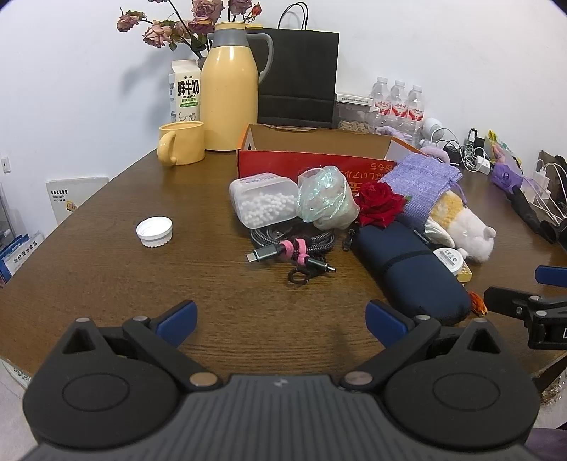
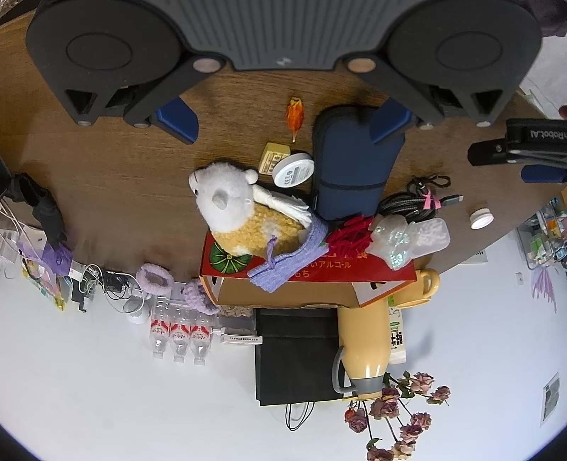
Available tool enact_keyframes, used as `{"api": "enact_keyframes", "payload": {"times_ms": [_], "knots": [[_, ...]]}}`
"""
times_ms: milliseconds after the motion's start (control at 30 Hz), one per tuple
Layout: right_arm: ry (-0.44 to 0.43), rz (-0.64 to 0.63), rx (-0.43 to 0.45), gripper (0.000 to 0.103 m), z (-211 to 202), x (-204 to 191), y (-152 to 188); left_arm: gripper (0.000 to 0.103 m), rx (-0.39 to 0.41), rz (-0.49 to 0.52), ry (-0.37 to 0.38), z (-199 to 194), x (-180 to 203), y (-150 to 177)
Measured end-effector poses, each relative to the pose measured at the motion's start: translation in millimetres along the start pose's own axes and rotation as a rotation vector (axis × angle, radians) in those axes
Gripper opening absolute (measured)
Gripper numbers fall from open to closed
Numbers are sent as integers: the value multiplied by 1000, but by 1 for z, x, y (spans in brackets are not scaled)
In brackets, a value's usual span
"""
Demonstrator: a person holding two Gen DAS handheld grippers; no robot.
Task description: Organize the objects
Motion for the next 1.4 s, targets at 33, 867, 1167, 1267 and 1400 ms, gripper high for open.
{"api": "enact_keyframes", "payload": {"times_ms": [33, 867, 1167, 1267, 1400], "knots": [[0, -2, 0, 101, 1, 1, -1, 103, 0, 0, -1, 1, 0, -1], [-105, -55, -75, 11, 39, 12, 4, 103, -19, -59, -46, 32, -20, -21], [-108, -33, 14, 11, 32, 24, -14, 103, 3, -146, -153, 48, -61, -45], [-96, -20, 41, 11, 33, 28, -22, 103, 4, -174, -216, 58, -81, -56], [-78, -14, 71, 11, 34, 31, -33, 103, -19, -193, -288, 78, -107, -66]]}}
Point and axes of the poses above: each gripper's, at about its wrist camera, not at the fingertips, and z roughly the way its jaws point, x to its right, y to its underside, the point moved 2 cm from there along z, roughly the way its jaws point, and after that the axes turned 4 degrees about -x, right-handed, at the moved point
